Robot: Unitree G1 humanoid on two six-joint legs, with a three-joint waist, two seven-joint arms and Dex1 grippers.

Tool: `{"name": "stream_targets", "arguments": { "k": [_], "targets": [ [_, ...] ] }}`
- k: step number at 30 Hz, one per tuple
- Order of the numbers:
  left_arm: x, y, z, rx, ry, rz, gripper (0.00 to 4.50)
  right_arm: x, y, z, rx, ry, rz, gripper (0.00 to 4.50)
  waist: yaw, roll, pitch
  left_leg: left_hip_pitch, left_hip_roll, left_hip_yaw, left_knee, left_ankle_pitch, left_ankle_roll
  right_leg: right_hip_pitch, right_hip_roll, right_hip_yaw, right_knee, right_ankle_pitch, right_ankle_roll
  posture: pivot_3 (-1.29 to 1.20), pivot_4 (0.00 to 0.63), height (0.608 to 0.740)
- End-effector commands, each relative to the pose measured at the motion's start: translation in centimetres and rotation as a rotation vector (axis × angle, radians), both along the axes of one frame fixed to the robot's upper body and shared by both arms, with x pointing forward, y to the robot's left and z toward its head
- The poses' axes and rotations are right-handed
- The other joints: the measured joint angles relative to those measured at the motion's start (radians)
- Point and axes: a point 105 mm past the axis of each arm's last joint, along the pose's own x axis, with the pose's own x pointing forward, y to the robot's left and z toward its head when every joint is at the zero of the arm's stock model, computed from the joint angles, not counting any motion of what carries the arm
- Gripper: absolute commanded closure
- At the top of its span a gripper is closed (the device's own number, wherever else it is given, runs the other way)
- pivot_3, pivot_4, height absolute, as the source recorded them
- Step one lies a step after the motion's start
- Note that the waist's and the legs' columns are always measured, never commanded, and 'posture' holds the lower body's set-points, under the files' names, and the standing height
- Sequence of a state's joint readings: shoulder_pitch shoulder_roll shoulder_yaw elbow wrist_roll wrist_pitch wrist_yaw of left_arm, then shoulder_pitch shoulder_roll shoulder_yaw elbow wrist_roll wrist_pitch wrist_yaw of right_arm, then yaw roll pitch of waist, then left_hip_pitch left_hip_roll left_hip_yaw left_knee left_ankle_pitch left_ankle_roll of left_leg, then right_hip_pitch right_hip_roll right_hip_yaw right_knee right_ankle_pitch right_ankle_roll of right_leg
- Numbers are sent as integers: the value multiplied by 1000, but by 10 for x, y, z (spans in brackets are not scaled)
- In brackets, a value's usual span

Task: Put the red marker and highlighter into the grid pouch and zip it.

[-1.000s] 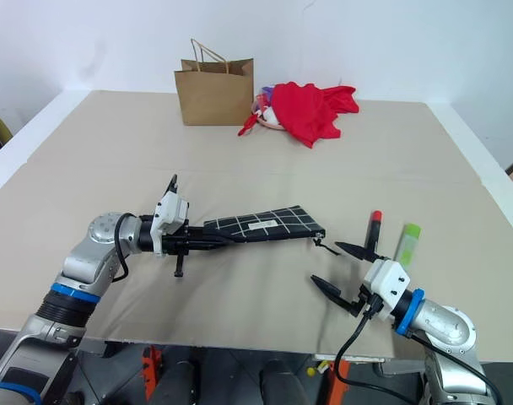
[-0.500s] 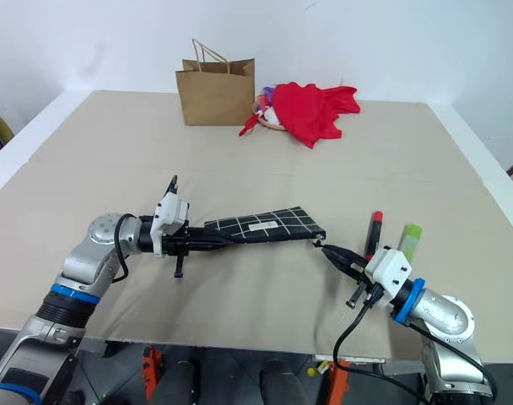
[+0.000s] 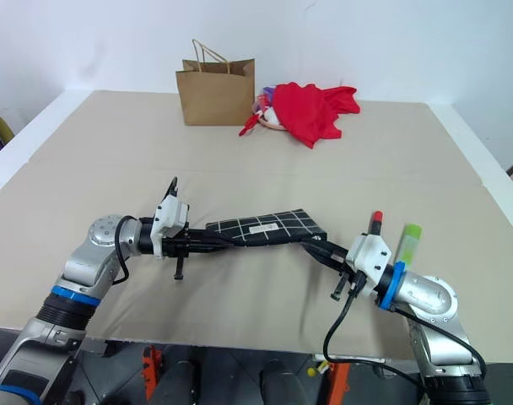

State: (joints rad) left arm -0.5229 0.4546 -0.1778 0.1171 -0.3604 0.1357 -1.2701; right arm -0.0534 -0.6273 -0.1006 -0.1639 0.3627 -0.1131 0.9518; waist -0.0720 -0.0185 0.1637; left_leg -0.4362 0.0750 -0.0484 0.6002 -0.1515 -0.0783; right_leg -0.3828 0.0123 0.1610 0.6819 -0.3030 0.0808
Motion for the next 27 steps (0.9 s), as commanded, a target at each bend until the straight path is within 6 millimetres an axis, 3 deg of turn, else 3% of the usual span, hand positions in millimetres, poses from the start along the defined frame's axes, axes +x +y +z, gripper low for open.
{"name": "stream_targets", "arguments": {
  "k": [1,11,21,27],
  "targets": [
    [-2,-5,12,-18,-60,-18,4500,-4,22,15,2,-17,79,4405,0,0,0,0,0,0,0,0,0,0,0,0,0,0,0,0,150,739],
    [-3,-12,13,-31,-86,-24,4500,-1,50,10,-30,59,141,4405,0,0,0,-1,0,-2,0,0,0,0,0,-1,0,0,0,0,150,739],
    [-1,-18,11,-29,-118,-18,4500,-4,89,20,33,102,239,4405,0,0,0,-1,0,-3,0,0,0,0,0,-2,0,0,0,0,150,739],
    [0,-20,10,-28,-136,-17,4500,-7,99,20,51,129,267,4405,0,0,0,-1,0,-4,0,0,0,0,0,-4,0,0,0,0,150,739]
  ]
}}
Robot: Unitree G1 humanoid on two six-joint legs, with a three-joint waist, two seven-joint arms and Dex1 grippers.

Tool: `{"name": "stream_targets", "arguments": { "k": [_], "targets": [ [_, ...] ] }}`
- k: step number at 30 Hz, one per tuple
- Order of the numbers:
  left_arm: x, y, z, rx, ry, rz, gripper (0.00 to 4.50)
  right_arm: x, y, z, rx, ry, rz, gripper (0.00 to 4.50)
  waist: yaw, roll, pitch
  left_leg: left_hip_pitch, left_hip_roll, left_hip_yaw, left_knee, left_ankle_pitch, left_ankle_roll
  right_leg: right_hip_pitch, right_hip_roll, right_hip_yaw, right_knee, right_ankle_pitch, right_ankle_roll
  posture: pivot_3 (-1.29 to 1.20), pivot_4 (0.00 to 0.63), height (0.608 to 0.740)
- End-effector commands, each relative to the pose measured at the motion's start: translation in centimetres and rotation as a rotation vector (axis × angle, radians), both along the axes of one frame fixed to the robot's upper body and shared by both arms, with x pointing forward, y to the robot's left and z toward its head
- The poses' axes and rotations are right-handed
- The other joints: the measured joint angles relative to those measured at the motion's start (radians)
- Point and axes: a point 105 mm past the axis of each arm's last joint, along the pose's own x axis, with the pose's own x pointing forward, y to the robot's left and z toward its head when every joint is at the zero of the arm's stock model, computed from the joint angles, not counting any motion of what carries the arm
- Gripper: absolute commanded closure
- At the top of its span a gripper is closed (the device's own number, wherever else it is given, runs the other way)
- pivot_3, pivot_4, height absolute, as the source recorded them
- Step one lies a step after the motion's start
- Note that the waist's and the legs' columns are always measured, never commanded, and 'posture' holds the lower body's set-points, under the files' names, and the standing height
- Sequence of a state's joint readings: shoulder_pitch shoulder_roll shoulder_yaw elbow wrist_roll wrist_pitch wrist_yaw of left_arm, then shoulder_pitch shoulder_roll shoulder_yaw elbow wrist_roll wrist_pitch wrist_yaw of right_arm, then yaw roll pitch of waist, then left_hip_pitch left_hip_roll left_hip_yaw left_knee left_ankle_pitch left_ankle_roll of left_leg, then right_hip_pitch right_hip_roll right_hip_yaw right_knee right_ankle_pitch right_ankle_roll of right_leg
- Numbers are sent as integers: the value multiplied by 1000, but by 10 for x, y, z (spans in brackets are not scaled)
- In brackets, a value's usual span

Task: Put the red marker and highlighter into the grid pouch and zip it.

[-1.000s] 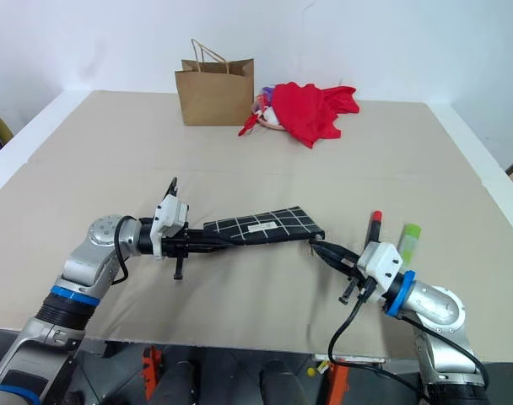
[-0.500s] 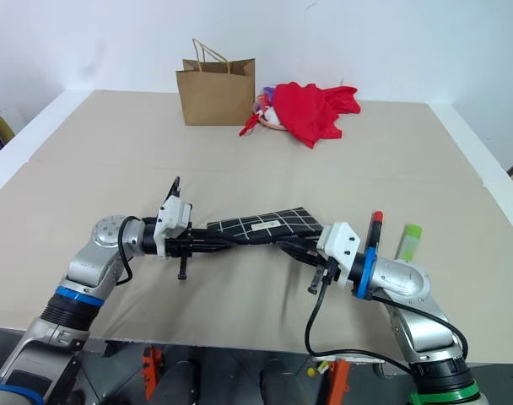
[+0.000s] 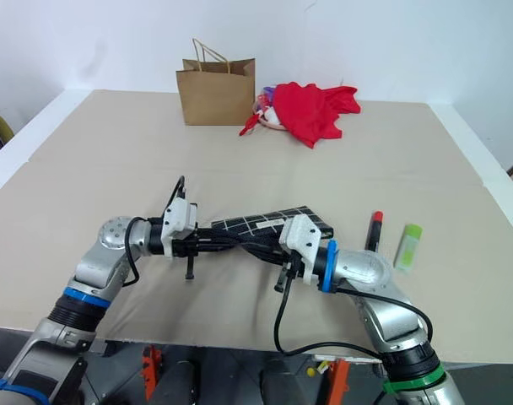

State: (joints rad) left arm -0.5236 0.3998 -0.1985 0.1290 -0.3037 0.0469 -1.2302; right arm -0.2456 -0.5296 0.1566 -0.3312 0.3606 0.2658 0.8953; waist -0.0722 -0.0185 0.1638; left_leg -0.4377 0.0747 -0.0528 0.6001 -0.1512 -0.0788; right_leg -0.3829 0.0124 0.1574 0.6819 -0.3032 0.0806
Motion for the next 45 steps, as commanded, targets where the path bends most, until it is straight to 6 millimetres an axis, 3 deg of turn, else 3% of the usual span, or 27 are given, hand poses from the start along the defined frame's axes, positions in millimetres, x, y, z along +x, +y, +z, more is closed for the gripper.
{"name": "stream_targets", "arguments": {
  "k": [1,4,7,12,15,16,19,22,24,29,45],
  "targets": [
    [0,-5,11,-14,-60,-19,4500,-4,8,14,40,-36,23,4405,0,0,0,0,0,0,0,0,0,0,0,0,0,0,0,0,150,739],
    [0,-4,12,-15,-65,-14,4500,-3,2,12,25,-28,-2,4405,0,0,0,0,0,-1,0,0,0,0,0,-1,0,0,0,0,150,739],
    [0,-2,11,-14,-65,-10,4500,-2,-4,14,45,-15,-21,3536,0,0,0,0,0,-1,0,0,0,0,0,-1,0,0,0,0,150,739],
    [0,4,9,5,-61,-3,4500,-14,-16,39,128,-57,7,1271,0,0,0,0,0,-2,0,0,0,0,0,-2,0,0,0,0,150,739],
    [1,6,9,10,-61,1,4500,-18,-46,56,226,10,-45,69,0,0,0,0,0,-2,0,0,0,1,0,-2,0,0,0,0,150,739],
    [1,6,8,11,-61,1,4500,-16,-53,61,250,19,-74,69,1,0,0,0,0,-3,0,0,0,1,0,-2,0,-1,0,0,150,739],
    [0,7,9,11,-62,0,4500,11,-107,61,268,41,-344,69,1,0,0,0,0,-3,0,0,0,1,0,-2,0,0,-1,0,150,739],
    [-2,7,8,20,-77,-9,4500,40,-184,36,163,44,-752,69,1,0,0,0,-1,-3,1,1,0,2,0,-2,0,0,-1,0,150,739],
    [-3,7,7,24,-84,-11,4500,45,-208,17,83,48,-899,69,1,1,0,0,-1,-3,1,1,1,2,0,-2,0,0,-1,0,150,739],
    [-5,8,6,23,-86,-5,4500,45,-214,-8,60,86,-1024,69,-7,5,1,0,-1,-2,-2,0,1,0,0,-2,0,-1,-2,0,150,739],
    [-4,9,6,18,-88,17,4500,23,-175,-56,104,276,-1182,69,-4,6,2,0,-2,-3,-1,1,1,1,-1,-3,0,-1,-1,0,150,739]
  ]
}}
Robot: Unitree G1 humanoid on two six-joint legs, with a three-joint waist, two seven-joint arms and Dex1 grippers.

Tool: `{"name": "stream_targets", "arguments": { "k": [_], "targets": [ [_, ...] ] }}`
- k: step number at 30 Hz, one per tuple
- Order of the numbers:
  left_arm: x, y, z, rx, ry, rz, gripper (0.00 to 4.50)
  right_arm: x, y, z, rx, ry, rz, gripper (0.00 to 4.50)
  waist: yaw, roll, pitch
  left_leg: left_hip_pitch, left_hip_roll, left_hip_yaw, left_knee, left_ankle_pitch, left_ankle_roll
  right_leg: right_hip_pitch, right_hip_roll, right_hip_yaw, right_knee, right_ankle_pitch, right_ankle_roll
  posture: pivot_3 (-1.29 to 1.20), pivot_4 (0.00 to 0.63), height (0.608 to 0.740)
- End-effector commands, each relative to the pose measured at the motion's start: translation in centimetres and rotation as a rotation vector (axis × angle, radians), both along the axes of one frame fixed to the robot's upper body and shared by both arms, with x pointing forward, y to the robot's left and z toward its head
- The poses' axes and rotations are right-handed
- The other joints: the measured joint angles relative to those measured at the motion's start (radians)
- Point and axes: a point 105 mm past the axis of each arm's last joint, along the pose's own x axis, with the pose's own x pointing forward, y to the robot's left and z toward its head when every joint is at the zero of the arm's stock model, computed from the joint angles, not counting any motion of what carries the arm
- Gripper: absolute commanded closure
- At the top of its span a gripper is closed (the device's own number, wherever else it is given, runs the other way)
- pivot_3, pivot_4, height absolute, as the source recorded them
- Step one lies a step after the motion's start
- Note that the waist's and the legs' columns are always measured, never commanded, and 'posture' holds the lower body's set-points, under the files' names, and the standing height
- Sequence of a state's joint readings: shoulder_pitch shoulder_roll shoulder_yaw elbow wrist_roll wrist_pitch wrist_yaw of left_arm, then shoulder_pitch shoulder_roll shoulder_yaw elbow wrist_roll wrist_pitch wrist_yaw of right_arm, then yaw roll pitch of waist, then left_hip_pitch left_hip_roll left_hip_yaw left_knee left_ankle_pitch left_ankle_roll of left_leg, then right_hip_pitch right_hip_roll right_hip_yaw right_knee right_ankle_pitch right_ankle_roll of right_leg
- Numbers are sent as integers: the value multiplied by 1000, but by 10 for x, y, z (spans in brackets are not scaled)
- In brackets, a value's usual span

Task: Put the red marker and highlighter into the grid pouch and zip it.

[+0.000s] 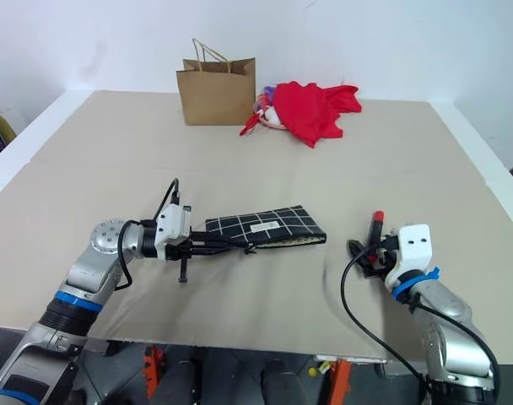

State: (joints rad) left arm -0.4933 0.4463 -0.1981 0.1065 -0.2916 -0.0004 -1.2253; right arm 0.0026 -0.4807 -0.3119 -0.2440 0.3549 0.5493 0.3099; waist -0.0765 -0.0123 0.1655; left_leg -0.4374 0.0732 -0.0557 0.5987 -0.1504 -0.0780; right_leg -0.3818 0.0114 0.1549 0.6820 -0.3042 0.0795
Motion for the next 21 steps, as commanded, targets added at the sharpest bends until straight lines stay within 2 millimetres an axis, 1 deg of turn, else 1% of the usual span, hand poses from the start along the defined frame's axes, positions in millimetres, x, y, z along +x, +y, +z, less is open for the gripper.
{"name": "stream_targets", "arguments": {
  "k": [1,2,3,4,5,6,7,8,9,11,13,16,17,18,21],
  "targets": [
    [-1,-1,9,-19,-42,-2,4500,-2,13,-5,14,14,-64,69,-1,0,0,0,0,0,0,0,0,0,0,0,0,0,0,0,150,739],
    [-1,-1,9,-18,-42,-2,4500,-1,13,-6,9,16,-83,295,-2,0,0,0,0,-1,0,0,0,0,0,0,0,0,0,0,150,739],
    [0,-1,9,-17,-42,-2,4500,-1,12,-7,6,17,-105,669,-3,0,0,0,0,-1,0,0,0,0,0,0,0,0,-1,0,150,739],
    [0,-1,9,-16,-42,-2,4500,-1,10,-8,2,18,-127,922,-3,0,0,0,0,-1,0,0,0,0,0,0,0,0,-1,0,150,739],
    [0,-1,9,-16,-42,-2,4500,-1,9,-9,-3,21,-139,1558,-3,-1,0,0,0,0,0,0,0,0,0,0,0,1,-1,0,150,739],
    [0,-1,9,-17,-42,-1,4500,-1,8,-11,-2,22,-156,1735,-3,-1,0,0,0,-1,0,0,0,0,0,0,0,1,-1,0,150,739],
    [0,-1,9,-18,-43,1,4500,-2,8,-12,1,25,-163,2310,-3,-1,0,0,0,-1,0,1,0,0,0,0,0,1,-1,0,150,739],
    [0,-1,10,-18,-43,2,4500,-2,8,-12,1,26,-166,2548,-2,-1,0,0,0,0,0,1,0,0,0,0,0,1,-1,0,150,739],
    [1,-1,10,-18,-43,2,4500,-2,9,-13,1,26,-165,3079,-2,-1,0,0,0,0,1,2,0,0,0,0,0,1,-1,0,150,739],
    [1,0,10,-17,-43,3,4500,-2,10,-12,1,26,-163,3821,0,-2,-1,0,0,0,1,3,1,1,0,0,0,1,-4,0,150,739],
    [1,0,10,-16,-43,5,4500,0,10,-9,1,12,-155,3843,1,-2,-1,0,0,0,1,5,2,1,0,0,0,1,-4,0,150,739],
    [2,1,10,-14,-43,6,4500,7,12,8,-25,-51,-99,3843,1,-1,0,0,-1,0,1,5,3,1,0,0,0,1,-4,0,150,739],
    [2,1,10,-14,-42,4,4500,13,15,28,-26,-122,-33,3843,1,-1,0,0,-1,0,1,6,3,1,0,1,0,2,-4,0,150,739],
    [2,2,10,-13,-41,3,4500,16,17,41,-27,-171,14,3843,1,-1,0,0,-1,0,1,6,3,1,0,1,0,2,-4,0,150,739],
    [0,3,9,-6,-33,-9,4500,19,27,86,-64,-306,227,3843,-3,2,2,0,-2,1,0,6,3,0,-1,2,0,2,-3,0,150,739]
  ]
}}
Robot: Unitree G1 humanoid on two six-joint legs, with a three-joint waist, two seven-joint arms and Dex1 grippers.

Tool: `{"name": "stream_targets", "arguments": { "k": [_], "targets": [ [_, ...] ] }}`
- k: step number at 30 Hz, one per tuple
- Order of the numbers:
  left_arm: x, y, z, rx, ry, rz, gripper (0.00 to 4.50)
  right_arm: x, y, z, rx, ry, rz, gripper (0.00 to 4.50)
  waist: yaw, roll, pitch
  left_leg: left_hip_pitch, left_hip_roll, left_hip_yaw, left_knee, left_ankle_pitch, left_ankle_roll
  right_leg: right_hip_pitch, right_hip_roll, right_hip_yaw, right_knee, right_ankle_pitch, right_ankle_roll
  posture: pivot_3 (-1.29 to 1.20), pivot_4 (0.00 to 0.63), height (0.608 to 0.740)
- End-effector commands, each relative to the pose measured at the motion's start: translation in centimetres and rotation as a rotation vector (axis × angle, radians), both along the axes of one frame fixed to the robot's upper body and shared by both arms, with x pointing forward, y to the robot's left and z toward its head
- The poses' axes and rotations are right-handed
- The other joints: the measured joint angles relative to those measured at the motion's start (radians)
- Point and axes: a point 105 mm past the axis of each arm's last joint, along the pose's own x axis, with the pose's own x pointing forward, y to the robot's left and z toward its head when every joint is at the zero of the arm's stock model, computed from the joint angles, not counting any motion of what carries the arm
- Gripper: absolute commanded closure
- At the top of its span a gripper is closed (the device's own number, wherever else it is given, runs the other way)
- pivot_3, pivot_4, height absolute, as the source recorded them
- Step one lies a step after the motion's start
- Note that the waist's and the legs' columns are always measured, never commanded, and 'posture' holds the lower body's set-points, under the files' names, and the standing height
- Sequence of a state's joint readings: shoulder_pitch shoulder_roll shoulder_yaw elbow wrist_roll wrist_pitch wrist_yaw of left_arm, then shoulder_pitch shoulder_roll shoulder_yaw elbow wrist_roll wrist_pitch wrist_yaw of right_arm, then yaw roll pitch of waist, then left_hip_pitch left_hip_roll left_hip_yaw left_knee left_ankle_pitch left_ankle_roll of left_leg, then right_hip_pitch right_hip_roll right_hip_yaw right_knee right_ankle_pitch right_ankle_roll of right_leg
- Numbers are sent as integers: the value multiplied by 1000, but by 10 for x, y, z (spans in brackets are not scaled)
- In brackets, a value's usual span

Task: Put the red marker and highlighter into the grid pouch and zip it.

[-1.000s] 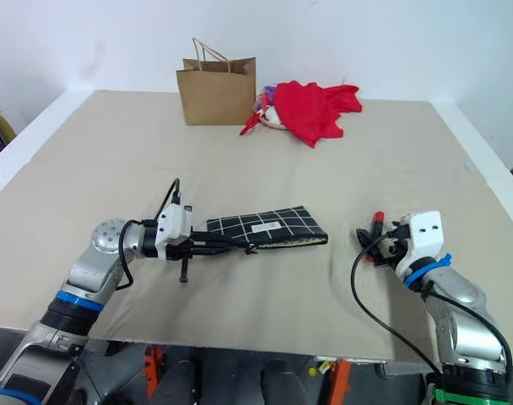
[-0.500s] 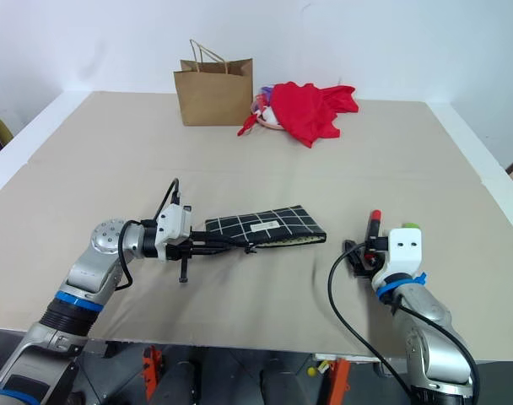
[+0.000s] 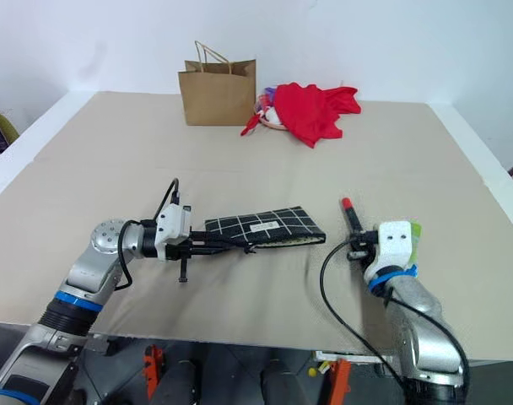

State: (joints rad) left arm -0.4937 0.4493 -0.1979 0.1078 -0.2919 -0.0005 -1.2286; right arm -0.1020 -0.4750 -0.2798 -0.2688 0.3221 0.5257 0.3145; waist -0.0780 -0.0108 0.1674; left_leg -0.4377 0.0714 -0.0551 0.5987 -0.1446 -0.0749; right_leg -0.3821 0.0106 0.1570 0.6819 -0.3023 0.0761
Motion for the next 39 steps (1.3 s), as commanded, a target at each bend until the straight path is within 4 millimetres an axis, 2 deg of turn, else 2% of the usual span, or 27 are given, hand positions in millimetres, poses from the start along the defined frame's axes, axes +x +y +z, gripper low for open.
{"name": "stream_targets", "arguments": {
  "k": [1,3,5,8,10,12,16,26,39],
  "targets": [
    [0,3,8,-8,-29,-13,4500,-2,13,66,-39,-213,253,3843,-1,0,0,0,0,0,0,0,0,0,0,0,0,0,1,0,150,739],
    [-1,3,8,-7,-17,-25,4500,-12,24,85,-77,-247,443,3843,0,0,1,0,0,-1,-3,0,0,0,0,-1,0,1,4,0,150,739],
    [-2,3,10,-11,-6,-33,4500,-31,39,90,-125,-216,671,3843,3,0,1,0,0,-2,-5,-1,1,0,0,-2,0,-1,3,0,150,739],
    [-3,3,12,-16,9,-48,4500,-63,50,70,-265,-56,961,3843,10,0,1,-1,-1,-3,-6,-3,4,0,0,-3,0,-5,3,0,150,739],
    [-3,3,14,-17,13,-54,4500,-79,46,54,-357,62,1082,3843,11,0,2,-1,-3,-3,-6,-5,8,0,-1,-3,-1,-7,2,0,150,739],
    [-2,4,17,-26,21,-56,4500,-87,38,45,-425,126,1148,3843,11,-1,2,-1,-4,-3,-5,-6,8,1,-2,-3,-1,-7,2,0,150,739],
    [-2,5,19,-31,28,-62,4500,-86,27,38,-468,170,1149,3843,5,-1,3,-1,-4,-3,-3,-5,8,1,-2,-3,-1,-6,4,0,150,739],
    [-9,1,16,-20,16,-76,4500,-73,21,43,-411,119,1090,3843,5,-1,3,0,-4,-3,0,-2,3,3,-2,-3,0,-3,6,0,150,739],
    [-16,-9,18,-39,8,-95,4500,-60,29,37,-396,129,1080,3843,6,-1,3,0,-4,-3,0,-2,3,3,-2,-3,0,-3,6,0,150,739]
  ]
}}
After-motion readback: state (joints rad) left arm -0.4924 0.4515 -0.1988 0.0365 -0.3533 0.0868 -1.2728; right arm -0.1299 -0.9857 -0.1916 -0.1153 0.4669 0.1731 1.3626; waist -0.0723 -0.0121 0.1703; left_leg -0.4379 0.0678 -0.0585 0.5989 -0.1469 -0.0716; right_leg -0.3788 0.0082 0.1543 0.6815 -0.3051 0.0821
